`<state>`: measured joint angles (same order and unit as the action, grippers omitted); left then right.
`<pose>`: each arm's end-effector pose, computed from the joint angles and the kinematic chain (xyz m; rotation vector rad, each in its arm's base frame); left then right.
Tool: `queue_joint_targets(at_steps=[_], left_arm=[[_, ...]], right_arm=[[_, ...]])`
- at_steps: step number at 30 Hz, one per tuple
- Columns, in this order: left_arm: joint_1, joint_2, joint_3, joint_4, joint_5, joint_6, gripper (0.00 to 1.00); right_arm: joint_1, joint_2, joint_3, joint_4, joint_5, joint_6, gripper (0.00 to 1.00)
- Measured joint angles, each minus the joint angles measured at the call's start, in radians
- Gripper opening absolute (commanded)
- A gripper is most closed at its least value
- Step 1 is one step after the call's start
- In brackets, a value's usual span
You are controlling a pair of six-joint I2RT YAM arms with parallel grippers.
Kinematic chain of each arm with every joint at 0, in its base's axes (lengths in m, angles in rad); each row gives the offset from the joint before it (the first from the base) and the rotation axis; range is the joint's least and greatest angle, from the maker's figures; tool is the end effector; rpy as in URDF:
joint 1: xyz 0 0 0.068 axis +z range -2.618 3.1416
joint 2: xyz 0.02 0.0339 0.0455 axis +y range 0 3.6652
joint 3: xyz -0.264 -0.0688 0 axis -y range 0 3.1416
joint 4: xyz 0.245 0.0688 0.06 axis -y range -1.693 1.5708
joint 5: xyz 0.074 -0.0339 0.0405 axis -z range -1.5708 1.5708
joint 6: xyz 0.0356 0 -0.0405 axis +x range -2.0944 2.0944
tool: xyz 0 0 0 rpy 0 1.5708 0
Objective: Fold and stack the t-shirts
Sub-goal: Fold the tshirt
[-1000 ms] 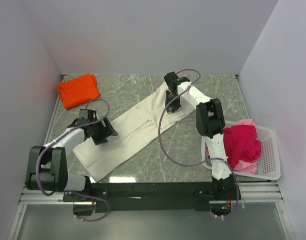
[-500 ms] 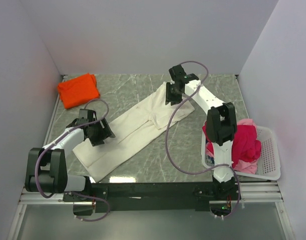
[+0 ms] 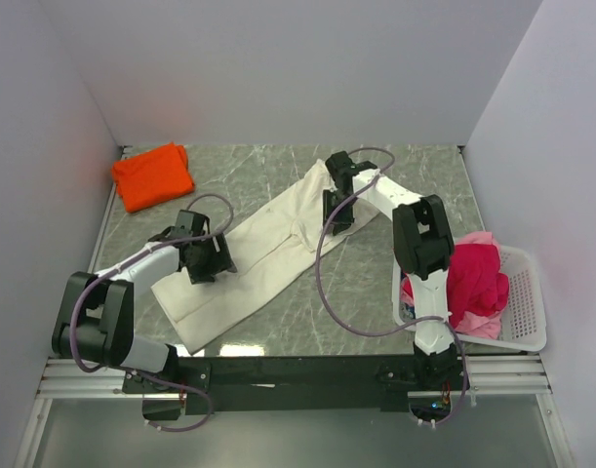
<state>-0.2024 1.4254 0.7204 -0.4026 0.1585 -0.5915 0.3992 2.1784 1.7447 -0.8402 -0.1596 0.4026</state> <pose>0.2496 -0.0570 0.1640 -0.4793 2.6981 -0.4505 0.4126 0.1802 0.1774 -0.0298 2.9059 0.3835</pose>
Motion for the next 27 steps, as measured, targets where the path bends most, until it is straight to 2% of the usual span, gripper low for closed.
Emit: queue_joint_targets(at_steps=[6,12,18,27], left_arm=[[-0.069,-0.027,-0.036,0.042,0.008,-0.063,0.76],[-0.127,-0.124,-0.124,0.057,0.051,-0.17,0.77],[-0.185,-0.209,-0.194,0.042,0.1,-0.293,0.77],[-0.258,-0.252,-0.24,0.065,0.152,-0.463,0.77]], right_arm=[[-0.014,0.047,0.027,-0.028,0.001,0.016,0.39],[-0.042,0.12,0.145,-0.113,-0.027,0.033,0.38],[-0.066,0.204,0.291,-0.191,-0.04,0.04,0.39],[-0.079,0.36,0.573,-0.267,-0.063,0.086,0.4]])
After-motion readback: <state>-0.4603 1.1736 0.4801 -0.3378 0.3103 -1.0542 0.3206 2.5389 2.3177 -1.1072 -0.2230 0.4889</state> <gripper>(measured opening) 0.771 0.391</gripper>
